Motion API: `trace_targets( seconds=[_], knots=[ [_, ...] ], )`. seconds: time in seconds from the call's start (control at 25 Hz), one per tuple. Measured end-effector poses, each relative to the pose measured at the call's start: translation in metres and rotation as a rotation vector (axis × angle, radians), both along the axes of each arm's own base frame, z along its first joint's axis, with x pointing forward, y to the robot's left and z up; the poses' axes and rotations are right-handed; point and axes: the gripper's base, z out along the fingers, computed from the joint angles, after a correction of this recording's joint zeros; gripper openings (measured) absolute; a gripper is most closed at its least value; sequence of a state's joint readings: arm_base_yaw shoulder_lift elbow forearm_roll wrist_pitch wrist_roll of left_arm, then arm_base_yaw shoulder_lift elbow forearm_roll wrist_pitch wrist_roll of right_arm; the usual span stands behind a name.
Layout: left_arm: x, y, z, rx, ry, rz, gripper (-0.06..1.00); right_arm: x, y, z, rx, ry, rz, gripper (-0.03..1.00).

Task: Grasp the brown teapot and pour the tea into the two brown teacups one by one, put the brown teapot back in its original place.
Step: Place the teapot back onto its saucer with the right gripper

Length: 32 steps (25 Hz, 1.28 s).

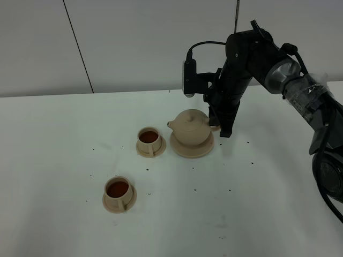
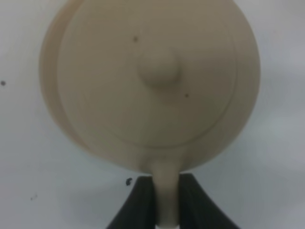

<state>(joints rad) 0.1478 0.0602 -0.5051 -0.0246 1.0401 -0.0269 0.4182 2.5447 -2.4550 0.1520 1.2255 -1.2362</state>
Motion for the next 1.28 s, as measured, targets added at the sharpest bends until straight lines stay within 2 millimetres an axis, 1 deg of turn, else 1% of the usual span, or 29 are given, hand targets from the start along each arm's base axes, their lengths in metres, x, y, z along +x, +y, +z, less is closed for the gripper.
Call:
trace_targets(
  seconds=[0.8,1.28],
  knots=[
    [0.0,0.0,0.0,0.0,0.0,0.0,0.24,-0.0001,0.0001,0.0,0.008,0.008,-0.025,0.1],
    [0.0,0.0,0.0,0.0,0.0,0.0,0.24,-0.0017,0.0035,0.0,0.009,0.01,-0.024,0.1]
  ],
)
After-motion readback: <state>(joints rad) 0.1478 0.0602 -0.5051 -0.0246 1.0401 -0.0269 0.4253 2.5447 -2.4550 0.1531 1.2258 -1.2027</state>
